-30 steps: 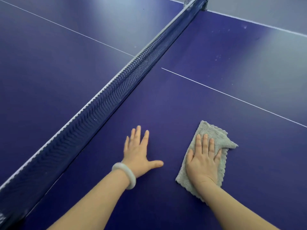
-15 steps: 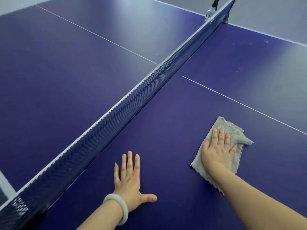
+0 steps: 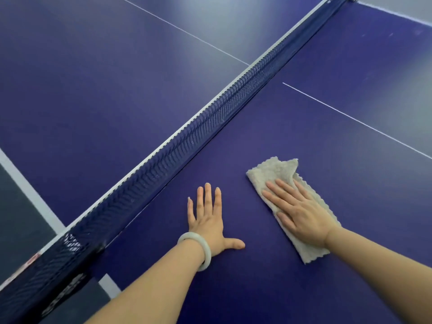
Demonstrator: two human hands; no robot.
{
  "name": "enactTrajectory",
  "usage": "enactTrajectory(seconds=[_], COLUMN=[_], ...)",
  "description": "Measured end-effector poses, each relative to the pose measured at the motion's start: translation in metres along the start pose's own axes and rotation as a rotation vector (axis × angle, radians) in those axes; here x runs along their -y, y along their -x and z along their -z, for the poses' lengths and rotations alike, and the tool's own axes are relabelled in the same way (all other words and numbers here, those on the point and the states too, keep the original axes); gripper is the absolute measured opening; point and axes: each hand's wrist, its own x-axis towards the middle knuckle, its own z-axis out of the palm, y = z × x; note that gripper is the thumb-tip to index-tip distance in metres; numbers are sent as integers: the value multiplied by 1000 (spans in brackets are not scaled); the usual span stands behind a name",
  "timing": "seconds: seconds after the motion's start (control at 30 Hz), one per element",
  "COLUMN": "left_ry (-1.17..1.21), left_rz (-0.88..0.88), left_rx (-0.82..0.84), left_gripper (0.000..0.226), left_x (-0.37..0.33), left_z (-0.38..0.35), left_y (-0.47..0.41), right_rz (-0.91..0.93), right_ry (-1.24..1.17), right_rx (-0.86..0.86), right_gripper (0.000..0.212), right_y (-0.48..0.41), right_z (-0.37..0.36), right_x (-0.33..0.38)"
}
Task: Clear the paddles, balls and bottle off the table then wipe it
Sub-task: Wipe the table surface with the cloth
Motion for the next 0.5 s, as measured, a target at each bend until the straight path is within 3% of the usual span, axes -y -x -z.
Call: enactTrajectory(seconds=[0.13, 0.2, 0.23, 0.37, 0.43, 0.5], left_ry=[-2, -7, -9, -8, -4, 13], left_rz=[4, 7, 7, 2, -4, -25], left_rx=[-6, -7, -9, -31, -48, -60], left_gripper=[149, 149, 149, 148, 148, 144], left_x=[1, 0, 0, 0, 1, 2], left_z=[-2, -3, -2, -2, -3, -1], left_y=[-2, -2, -1, -1, 0, 1], right_rz=[-838, -1019, -973, -424, -380, -449], right_ry=[-146, -195, -176, -54, -67, -70], right_rx=[-72, -53, -48, -24, -25, -20], right_gripper=[57, 58, 59, 59, 58, 58], right_y=[29, 11, 4, 12, 35, 53], right_z=[-2, 1, 0, -11, -17, -22], right_x=[-30, -6, 12, 105, 126, 130])
